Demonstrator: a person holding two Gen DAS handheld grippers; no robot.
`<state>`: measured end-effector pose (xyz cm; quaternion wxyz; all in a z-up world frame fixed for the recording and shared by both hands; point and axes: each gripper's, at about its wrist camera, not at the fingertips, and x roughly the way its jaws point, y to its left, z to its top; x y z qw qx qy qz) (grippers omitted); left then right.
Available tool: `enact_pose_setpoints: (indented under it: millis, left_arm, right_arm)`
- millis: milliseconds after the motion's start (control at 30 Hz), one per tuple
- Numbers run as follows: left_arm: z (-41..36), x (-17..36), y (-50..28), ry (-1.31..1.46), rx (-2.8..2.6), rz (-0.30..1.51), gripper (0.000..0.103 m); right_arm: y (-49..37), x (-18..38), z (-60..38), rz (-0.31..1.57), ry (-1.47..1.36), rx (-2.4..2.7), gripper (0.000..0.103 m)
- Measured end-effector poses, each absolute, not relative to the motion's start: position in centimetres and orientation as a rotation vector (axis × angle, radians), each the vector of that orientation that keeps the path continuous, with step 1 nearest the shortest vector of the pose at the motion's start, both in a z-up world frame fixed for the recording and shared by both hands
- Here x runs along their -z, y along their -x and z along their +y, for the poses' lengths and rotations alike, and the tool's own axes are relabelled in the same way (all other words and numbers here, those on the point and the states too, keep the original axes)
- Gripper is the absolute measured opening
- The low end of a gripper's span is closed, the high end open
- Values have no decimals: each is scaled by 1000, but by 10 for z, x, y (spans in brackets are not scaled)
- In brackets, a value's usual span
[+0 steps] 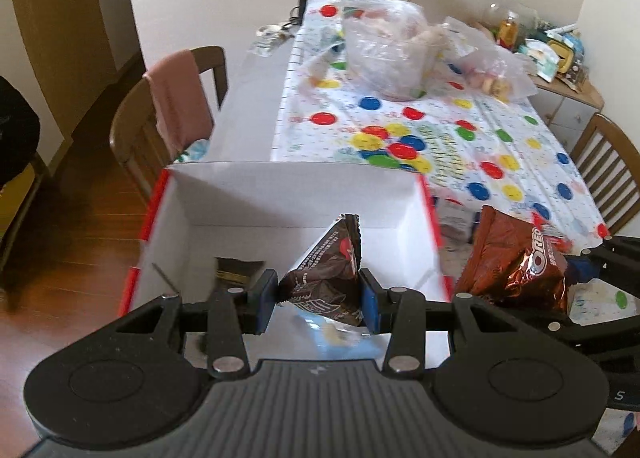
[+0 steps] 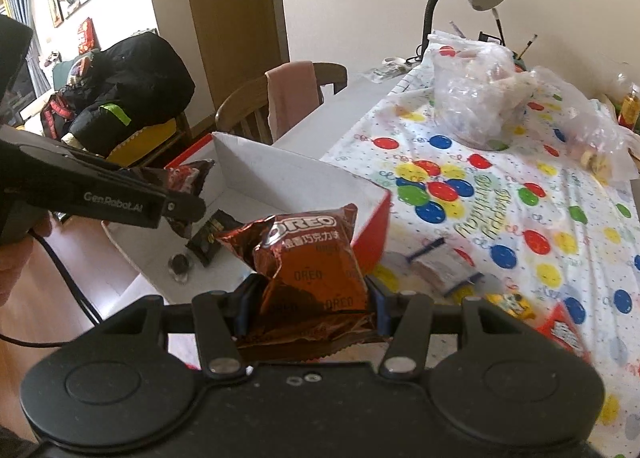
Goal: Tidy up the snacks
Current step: 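Carry both held packets over into the red box, then open both grippers to drop the packets into the box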
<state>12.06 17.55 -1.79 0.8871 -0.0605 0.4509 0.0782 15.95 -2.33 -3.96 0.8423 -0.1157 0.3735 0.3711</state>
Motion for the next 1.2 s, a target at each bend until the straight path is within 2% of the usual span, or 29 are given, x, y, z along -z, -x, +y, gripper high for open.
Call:
enact_pose_setpoints:
  millis: [400, 800, 1200]
  left_arm:
    - [242, 54, -147, 97, -191, 1050, 42]
    - [255, 92, -172, 53, -169, 1192, 42]
    - [251, 120, -184, 36, -150, 1269, 43]
  right_arm:
    - [-179, 70, 54, 858, 288, -733, 53]
    - [-197, 112, 95, 972, 363, -695, 53]
    - [-199, 122, 101, 996, 376, -674, 54]
